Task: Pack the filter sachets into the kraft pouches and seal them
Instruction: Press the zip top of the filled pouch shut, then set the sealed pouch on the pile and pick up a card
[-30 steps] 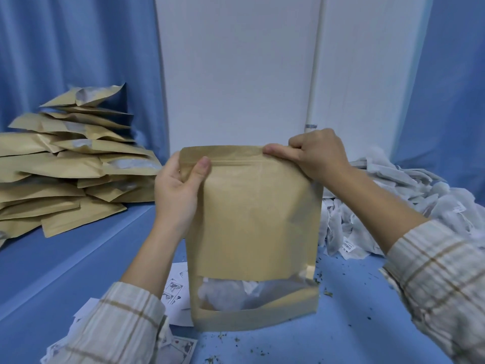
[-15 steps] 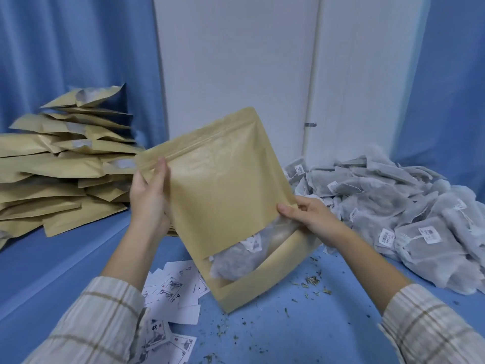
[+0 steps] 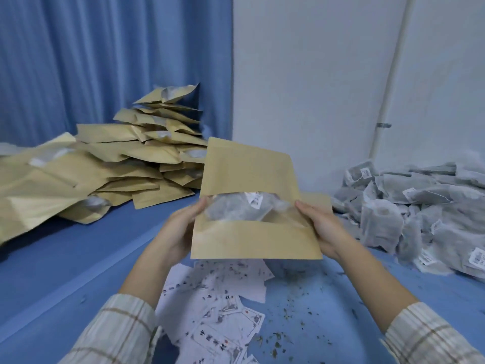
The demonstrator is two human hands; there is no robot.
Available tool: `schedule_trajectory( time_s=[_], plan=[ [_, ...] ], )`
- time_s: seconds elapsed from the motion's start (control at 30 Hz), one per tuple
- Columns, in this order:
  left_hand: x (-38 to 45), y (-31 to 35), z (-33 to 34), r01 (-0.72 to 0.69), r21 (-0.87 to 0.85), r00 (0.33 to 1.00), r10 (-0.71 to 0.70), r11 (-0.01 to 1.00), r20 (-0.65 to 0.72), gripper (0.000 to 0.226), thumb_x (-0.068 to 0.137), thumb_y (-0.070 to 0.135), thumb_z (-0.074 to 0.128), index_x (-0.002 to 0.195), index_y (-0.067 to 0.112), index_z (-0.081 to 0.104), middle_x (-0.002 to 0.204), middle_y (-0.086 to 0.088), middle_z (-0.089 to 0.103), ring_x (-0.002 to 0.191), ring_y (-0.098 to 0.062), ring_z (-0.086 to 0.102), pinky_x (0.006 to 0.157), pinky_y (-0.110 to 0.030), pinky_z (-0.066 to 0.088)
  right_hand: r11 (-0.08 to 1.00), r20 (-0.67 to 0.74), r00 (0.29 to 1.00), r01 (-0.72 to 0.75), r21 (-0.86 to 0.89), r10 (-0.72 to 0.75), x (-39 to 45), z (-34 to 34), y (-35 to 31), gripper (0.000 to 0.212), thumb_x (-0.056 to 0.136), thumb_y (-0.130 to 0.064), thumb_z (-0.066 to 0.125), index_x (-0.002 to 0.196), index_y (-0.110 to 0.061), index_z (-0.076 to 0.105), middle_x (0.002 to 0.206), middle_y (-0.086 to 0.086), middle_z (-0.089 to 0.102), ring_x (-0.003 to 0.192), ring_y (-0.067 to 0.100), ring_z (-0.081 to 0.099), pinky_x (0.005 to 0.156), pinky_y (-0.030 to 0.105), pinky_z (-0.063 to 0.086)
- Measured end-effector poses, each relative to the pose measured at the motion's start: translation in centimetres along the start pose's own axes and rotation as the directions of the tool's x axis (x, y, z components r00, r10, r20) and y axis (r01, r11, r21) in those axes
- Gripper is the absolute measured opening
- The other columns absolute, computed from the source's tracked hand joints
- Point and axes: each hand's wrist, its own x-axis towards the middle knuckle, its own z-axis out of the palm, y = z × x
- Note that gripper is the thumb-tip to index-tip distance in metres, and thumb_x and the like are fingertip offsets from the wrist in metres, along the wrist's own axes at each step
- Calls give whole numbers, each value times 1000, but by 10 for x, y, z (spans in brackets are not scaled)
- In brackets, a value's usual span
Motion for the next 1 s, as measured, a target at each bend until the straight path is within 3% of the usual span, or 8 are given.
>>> schedule_trajectory(
  time_s=[0.2,0.3,0.43,0.53,0.67,0.8,0.93,1.0],
  plan=[
    [-23,10,-83,-176,-698,984,139,695,-110,55,92,58,37,93,17,73,99,-6,71,93,-30,66,79,-40,51,971,191,976,58,231,-103,45,189,-10,27,93,-23,54,112,-7,65,110,14,67,95,26,66,85,39,53],
    [-24,21,-112,-219,-704,971,77,675,-228,61,91,64,35,120,15,59,122,-16,63,108,-38,62,89,-48,46,983,383,923,-52,178,-20,53,339,-29,39,95,-48,41,112,-15,55,122,11,61,99,25,63,85,37,52],
    [-29,39,-143,-296,-640,929,58,709,-365,63,87,62,46,122,10,55,109,-11,69,100,-29,66,93,-44,48,973,486,855,-226,37,180,51,428,-3,59,92,-59,37,138,-22,36,139,10,44,118,31,50,99,41,42],
    [-27,42,-154,-331,-624,911,69,708,-405,43,93,49,48,118,15,51,89,-1,65,84,-18,64,80,-32,47,955,486,836,-297,13,254,61,419,30,63,91,-59,39,139,-18,36,135,17,46,113,32,53,100,39,44],
    [-3,29,-142,-234,-587,926,-6,775,-377,28,97,43,43,105,17,52,87,0,63,84,-17,62,81,-31,46,944,445,849,-330,26,285,78,382,48,46,91,-56,43,100,-11,50,86,10,60,79,24,61,68,29,51],
    [31,11,-112,-175,-612,940,-54,771,-337,20,100,35,42,102,18,54,74,0,64,66,-16,67,54,-26,55,972,344,909,-222,-81,236,98,333,44,45,92,-49,49,117,-12,52,108,13,59,76,18,58,69,28,49],
    [70,-13,-68,-66,-564,971,-78,823,-226,20,99,25,45,92,12,59,86,-6,62,86,-23,65,73,-37,56,933,184,981,11,-360,60,120,263,48,17,90,-34,53,95,-20,61,78,2,60,57,12,57,66,31,48],
    [93,-28,-39,-12,-516,972,-110,857,-206,21,99,16,44,100,7,63,91,-8,61,86,-21,63,77,-37,55,852,83,996,81,-517,-43,135,218,53,24,91,-32,52,110,-19,60,87,-2,62,72,16,61,80,32,49]
  ],
)
